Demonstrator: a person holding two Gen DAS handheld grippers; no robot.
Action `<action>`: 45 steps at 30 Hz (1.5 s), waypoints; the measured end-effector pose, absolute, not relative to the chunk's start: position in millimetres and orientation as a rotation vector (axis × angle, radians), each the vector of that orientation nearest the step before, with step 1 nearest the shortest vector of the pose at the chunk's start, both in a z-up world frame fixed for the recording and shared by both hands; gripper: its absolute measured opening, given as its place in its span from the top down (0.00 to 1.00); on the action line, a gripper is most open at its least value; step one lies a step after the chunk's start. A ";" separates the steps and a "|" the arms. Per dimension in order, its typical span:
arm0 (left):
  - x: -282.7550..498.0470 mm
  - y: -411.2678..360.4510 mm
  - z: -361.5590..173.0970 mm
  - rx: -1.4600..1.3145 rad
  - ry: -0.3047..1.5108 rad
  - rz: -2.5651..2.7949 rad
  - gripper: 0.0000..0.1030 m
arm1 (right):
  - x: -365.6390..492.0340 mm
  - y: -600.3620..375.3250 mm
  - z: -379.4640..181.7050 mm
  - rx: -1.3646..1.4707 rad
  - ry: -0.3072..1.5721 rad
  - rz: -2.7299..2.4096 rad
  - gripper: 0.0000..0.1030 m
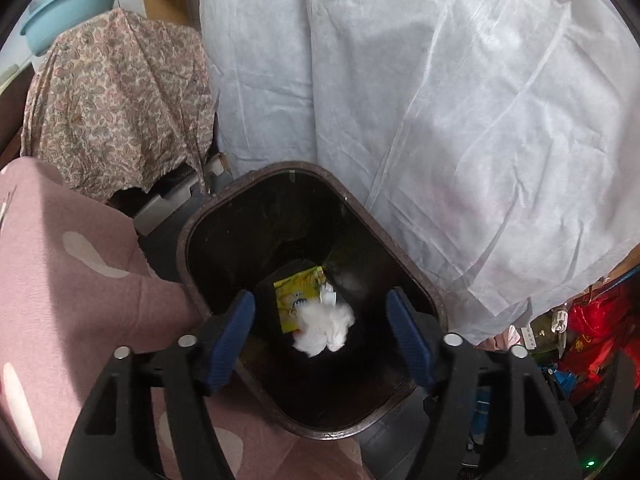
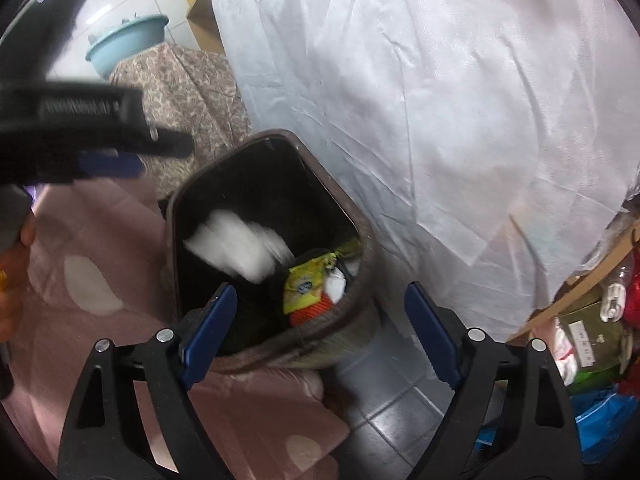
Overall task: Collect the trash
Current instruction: 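Release the yellow bag and tissue into the black bin, then return both tools to the table and reach the orange peel with the left tool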
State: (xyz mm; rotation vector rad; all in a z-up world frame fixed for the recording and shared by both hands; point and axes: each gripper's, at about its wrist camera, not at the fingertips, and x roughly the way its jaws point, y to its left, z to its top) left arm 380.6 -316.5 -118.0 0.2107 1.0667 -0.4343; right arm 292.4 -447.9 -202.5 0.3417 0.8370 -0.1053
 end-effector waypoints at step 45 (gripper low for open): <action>160.4 47.6 -34.0 0.090 0.723 0.037 0.07 | 193.7 -192.7 -26.8 -0.052 0.533 0.424 0.07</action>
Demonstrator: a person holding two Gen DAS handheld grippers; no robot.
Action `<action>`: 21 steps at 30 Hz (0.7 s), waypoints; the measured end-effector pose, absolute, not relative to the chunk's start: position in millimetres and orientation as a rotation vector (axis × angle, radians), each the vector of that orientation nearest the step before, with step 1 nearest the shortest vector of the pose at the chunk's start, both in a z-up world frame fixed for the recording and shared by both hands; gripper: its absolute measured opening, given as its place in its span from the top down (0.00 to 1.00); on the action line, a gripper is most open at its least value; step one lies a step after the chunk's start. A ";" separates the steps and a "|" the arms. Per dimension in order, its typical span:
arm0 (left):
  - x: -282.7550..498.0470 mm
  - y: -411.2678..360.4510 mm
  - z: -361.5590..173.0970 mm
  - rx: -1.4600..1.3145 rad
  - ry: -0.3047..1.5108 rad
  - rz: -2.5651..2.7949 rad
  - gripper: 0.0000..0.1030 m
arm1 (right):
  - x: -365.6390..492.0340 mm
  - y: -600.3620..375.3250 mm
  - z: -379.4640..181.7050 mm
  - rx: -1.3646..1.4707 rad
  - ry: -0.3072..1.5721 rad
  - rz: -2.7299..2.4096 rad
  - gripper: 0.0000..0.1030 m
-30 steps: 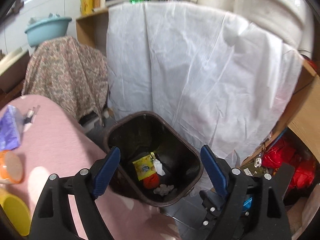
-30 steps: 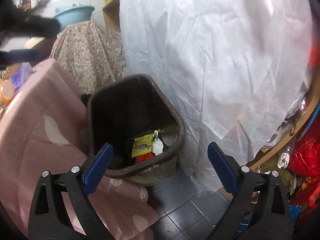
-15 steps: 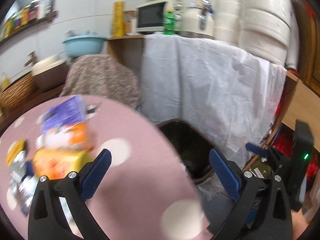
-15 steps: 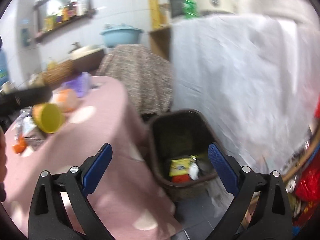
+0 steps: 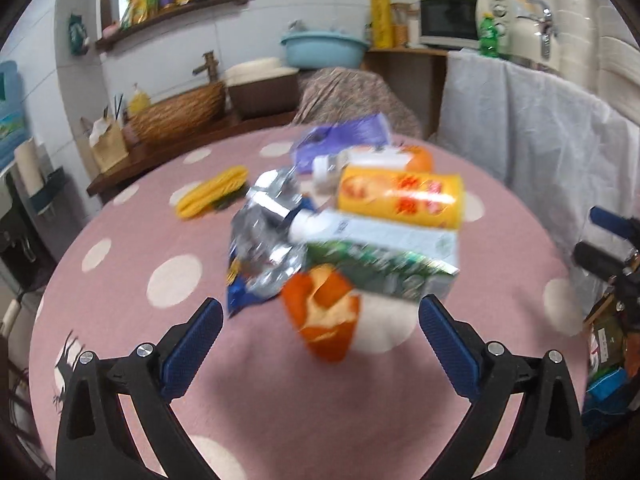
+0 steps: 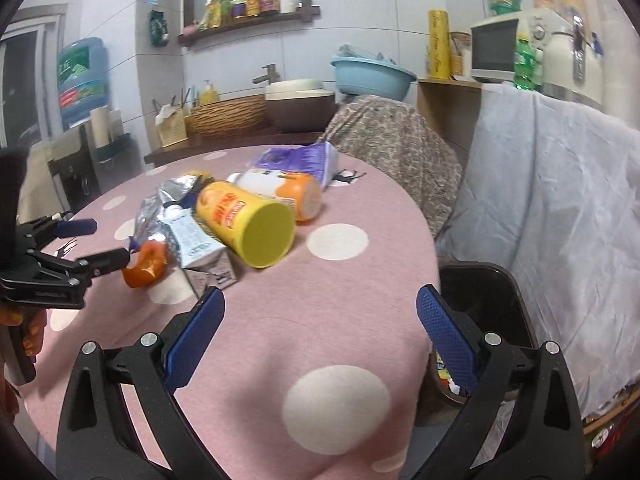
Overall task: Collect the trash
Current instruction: 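Return both tools to the table and reach the orange peel with the left tool, then grasp the orange peel with the left tool while the right tool grasps the green milk carton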
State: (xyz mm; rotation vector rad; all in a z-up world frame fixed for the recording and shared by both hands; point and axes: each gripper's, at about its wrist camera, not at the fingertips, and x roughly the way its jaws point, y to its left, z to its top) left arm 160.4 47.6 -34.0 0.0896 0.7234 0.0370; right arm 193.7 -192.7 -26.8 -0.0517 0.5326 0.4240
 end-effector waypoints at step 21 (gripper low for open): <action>190.2 60.3 -66.9 0.026 0.861 0.011 0.61 | 181.3 -179.5 -24.3 -0.079 0.541 0.451 0.07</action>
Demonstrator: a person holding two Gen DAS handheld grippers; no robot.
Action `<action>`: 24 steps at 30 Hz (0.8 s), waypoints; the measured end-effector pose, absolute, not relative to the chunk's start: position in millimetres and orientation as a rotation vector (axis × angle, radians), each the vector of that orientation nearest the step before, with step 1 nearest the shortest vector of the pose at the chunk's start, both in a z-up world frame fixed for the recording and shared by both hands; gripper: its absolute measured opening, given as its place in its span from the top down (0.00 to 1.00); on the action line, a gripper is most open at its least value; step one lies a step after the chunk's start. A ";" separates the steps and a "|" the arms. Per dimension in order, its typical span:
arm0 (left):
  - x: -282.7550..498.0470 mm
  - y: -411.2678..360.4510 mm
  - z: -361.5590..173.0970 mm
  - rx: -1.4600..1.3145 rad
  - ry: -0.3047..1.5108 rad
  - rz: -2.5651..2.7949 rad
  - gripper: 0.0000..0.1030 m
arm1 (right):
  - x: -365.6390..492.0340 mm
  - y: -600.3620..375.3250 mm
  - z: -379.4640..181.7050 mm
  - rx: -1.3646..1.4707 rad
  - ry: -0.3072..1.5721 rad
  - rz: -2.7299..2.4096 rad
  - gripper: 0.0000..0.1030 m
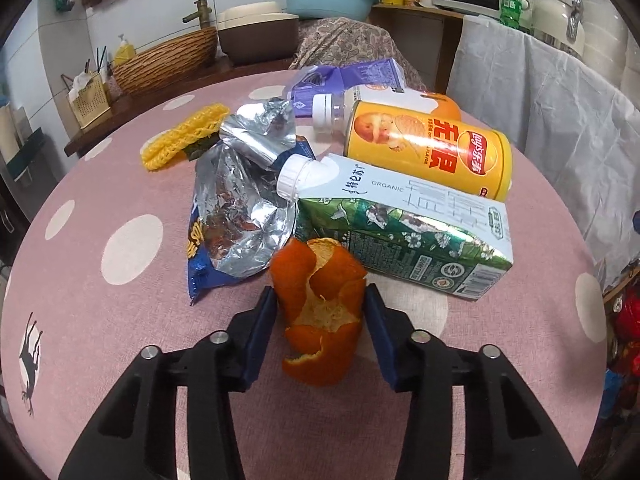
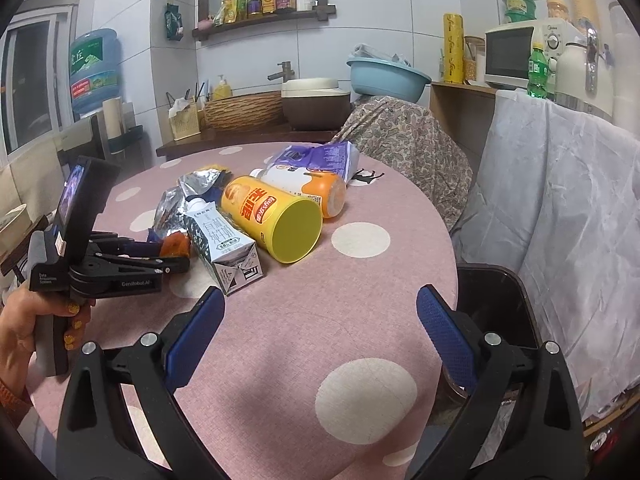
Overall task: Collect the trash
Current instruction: 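Grasp the orange peel with the left tool while the right tool grasps the green milk carton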
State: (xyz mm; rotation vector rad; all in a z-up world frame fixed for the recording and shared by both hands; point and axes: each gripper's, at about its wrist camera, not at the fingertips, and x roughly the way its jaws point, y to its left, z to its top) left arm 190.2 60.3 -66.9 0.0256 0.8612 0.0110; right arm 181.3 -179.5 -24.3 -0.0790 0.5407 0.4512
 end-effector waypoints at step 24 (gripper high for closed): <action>138.8 96.6 -47.6 -0.132 0.785 -0.021 0.83 | 231.9 -48.5 -21.8 -0.382 0.685 0.860 0.18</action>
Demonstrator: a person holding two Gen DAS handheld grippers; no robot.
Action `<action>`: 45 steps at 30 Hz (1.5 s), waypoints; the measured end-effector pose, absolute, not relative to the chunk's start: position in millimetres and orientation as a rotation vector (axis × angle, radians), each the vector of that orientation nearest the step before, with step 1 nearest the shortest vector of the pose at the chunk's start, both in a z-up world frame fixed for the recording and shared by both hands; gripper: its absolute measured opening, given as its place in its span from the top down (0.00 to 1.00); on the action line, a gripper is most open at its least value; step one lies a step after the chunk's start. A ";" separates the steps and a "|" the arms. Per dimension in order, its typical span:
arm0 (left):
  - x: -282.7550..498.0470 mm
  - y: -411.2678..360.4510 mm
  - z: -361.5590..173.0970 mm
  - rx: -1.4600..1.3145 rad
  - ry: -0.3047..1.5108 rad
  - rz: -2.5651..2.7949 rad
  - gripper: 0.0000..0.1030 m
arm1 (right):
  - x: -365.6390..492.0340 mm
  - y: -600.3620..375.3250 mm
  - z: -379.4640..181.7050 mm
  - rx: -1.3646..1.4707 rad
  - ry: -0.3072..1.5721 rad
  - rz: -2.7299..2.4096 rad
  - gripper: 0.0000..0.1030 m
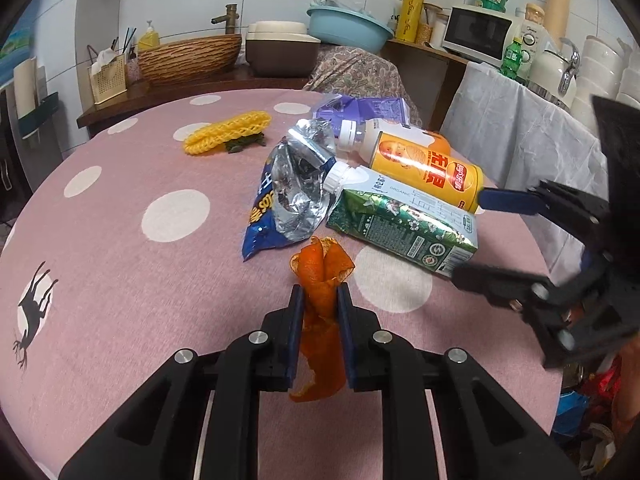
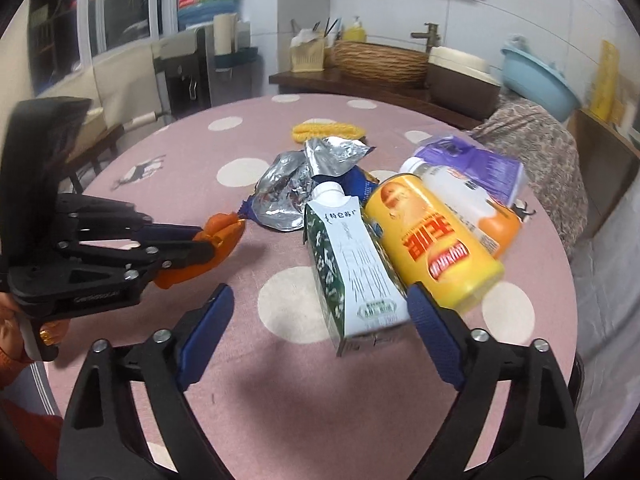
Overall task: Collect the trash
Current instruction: 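Grasp the orange peel with the left tool while the right tool grasps the green milk carton, then carry the orange peel and milk carton over the black bin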
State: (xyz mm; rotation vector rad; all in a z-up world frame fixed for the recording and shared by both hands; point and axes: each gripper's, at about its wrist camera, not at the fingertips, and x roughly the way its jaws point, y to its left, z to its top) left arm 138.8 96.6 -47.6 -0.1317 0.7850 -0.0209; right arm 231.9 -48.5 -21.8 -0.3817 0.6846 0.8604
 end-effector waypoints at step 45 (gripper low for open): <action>123.9 54.7 -28.6 -0.052 0.742 -0.109 0.83 | 217.8 -86.3 -29.5 -0.220 0.753 0.794 0.49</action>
